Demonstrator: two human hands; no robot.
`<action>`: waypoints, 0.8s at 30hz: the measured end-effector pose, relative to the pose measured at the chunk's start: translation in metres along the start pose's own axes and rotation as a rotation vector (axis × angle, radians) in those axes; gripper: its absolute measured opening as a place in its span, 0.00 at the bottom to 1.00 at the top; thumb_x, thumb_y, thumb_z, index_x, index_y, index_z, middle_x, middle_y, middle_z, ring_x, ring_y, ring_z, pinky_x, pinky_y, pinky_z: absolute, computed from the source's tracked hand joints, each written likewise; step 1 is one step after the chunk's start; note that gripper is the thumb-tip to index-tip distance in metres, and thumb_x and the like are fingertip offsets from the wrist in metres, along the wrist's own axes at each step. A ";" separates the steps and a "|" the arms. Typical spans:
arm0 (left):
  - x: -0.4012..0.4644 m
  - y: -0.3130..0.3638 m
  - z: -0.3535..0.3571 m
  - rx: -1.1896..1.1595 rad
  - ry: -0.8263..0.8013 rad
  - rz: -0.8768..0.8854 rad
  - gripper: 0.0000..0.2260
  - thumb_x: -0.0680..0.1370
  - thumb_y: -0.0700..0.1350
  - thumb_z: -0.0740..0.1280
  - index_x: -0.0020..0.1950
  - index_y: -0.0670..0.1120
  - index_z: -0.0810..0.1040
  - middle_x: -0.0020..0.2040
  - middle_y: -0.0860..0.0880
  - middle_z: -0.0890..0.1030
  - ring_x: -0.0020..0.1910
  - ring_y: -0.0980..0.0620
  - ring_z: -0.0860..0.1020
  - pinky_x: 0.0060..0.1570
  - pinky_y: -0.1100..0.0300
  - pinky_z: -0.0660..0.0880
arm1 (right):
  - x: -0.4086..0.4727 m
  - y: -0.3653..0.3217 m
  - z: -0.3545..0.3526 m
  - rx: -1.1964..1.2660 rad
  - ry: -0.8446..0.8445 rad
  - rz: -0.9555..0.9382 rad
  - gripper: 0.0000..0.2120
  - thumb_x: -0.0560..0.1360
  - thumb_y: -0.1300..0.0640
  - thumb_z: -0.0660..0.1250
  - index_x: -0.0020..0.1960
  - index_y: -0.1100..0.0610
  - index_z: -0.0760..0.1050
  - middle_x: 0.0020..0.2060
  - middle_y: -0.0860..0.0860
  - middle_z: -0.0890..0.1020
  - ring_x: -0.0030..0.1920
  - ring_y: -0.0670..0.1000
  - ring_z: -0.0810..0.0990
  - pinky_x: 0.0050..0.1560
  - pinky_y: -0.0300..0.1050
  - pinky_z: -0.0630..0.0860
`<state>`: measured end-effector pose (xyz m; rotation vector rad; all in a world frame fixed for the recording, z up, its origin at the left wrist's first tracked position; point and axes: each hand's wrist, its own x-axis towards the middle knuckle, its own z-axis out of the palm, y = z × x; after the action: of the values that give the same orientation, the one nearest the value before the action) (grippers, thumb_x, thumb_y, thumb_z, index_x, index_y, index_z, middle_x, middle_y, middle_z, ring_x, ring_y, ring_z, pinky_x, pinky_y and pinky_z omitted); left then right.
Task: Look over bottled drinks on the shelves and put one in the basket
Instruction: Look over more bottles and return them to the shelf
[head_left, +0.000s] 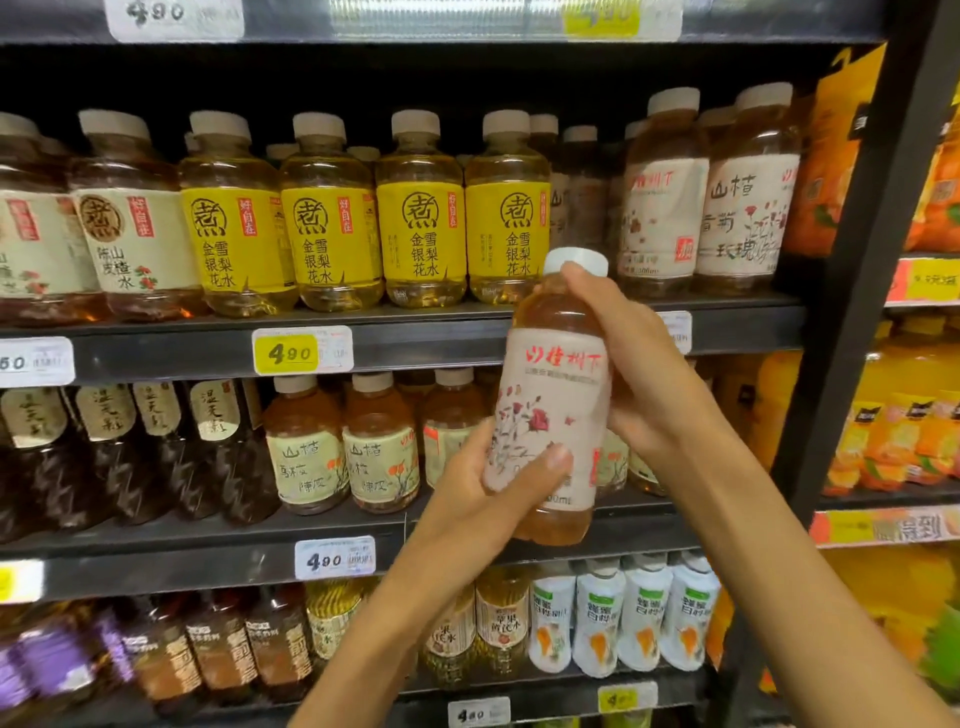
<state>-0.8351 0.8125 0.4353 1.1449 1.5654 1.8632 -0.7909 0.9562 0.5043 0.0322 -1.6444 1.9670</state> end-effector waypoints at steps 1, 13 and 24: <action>-0.001 -0.001 0.000 -0.010 0.018 -0.004 0.24 0.67 0.59 0.73 0.61 0.53 0.75 0.53 0.55 0.84 0.53 0.57 0.82 0.47 0.67 0.78 | -0.002 0.002 0.004 -0.013 0.017 -0.005 0.12 0.73 0.44 0.69 0.37 0.50 0.84 0.40 0.52 0.85 0.42 0.49 0.85 0.44 0.44 0.81; -0.020 -0.010 0.007 -0.686 -0.273 -0.208 0.27 0.68 0.57 0.76 0.62 0.44 0.80 0.56 0.34 0.81 0.51 0.37 0.82 0.49 0.45 0.80 | -0.013 0.012 0.001 0.510 -0.184 0.150 0.25 0.71 0.40 0.62 0.55 0.61 0.77 0.46 0.57 0.84 0.47 0.56 0.85 0.48 0.52 0.82; -0.012 -0.015 0.036 0.077 0.084 -0.038 0.29 0.57 0.65 0.70 0.56 0.58 0.74 0.47 0.58 0.84 0.45 0.63 0.82 0.37 0.72 0.76 | -0.013 0.004 -0.017 0.010 0.040 0.083 0.17 0.72 0.42 0.68 0.48 0.56 0.78 0.47 0.58 0.82 0.45 0.53 0.83 0.50 0.47 0.80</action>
<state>-0.8014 0.8286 0.4182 1.0745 1.7068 1.8625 -0.7764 0.9662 0.4914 -0.0717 -1.6340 2.0244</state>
